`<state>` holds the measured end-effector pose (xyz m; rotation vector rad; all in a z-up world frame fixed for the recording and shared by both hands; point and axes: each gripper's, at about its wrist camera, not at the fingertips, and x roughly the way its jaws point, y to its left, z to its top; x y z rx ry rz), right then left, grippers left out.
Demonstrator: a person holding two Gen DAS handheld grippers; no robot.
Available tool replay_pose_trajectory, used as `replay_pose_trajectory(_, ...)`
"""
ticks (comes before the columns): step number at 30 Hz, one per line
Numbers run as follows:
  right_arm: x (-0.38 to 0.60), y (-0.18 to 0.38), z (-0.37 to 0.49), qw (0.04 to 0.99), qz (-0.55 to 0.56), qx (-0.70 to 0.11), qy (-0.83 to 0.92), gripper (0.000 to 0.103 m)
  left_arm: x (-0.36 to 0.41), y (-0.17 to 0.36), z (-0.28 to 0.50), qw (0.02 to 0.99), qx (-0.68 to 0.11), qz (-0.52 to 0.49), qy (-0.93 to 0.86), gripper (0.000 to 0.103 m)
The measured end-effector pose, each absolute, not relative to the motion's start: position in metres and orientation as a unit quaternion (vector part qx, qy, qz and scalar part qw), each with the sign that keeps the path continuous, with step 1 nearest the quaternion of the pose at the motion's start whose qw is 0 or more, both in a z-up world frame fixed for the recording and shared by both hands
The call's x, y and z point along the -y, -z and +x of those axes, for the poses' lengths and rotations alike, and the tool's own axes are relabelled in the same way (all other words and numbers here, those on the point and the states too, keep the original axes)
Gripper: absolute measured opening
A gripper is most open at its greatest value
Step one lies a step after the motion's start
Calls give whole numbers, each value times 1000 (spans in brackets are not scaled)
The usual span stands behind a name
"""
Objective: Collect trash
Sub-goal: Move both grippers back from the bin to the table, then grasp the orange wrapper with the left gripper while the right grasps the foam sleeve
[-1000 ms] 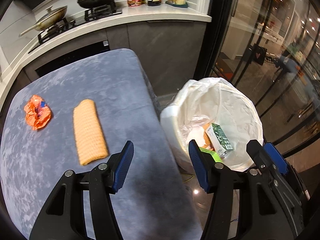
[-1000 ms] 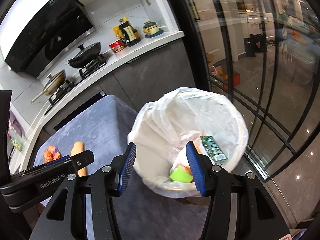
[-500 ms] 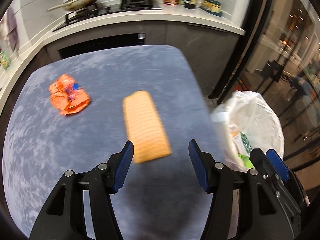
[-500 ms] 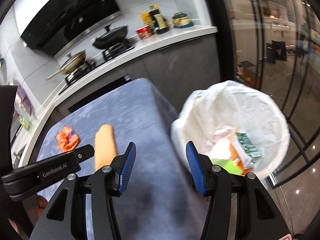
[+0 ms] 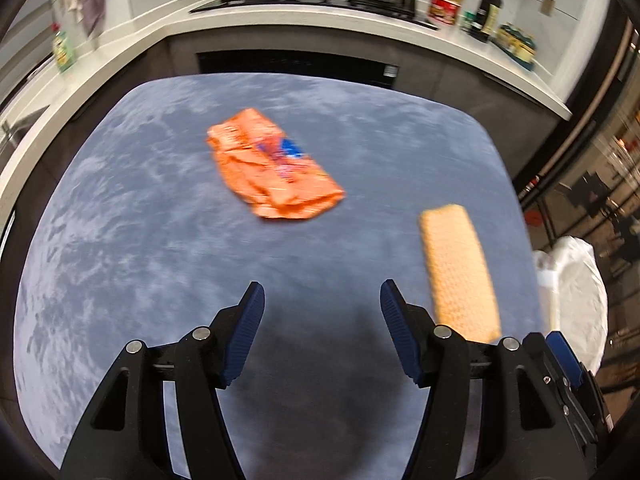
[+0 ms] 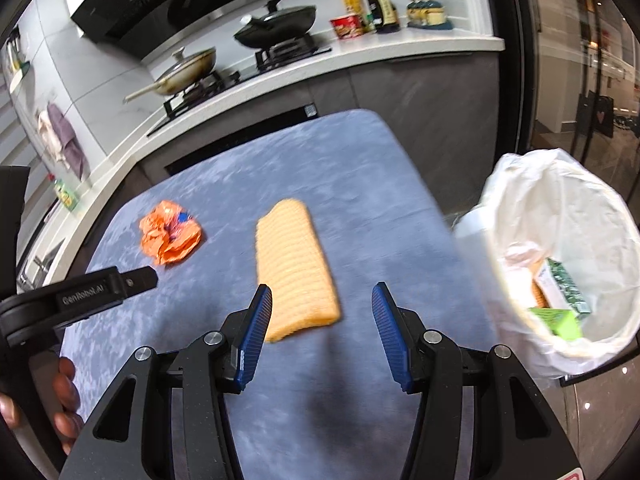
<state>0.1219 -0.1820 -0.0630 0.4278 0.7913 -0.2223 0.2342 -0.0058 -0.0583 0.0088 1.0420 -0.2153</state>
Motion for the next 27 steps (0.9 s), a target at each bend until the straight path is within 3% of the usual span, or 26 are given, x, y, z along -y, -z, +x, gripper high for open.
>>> replay_pose_trajectory(11,159,95,170,883,191,-418,91,51,-21,78,274,858,-508,-7,80,67)
replay_pose_trajectory(17,156,105,183,885,173,-423,93,51,-20,88,305,859,-508,-18,68,81)
replay_pose_trajectory(22,152,108,187,889,147,-423,97,50,-19,98,334,855,-514,-25,56,81)
replay_pose_trajectory(27,151,109,188,891,134,-421,100,42,-16,109,353,851,-521,-29,54,81)
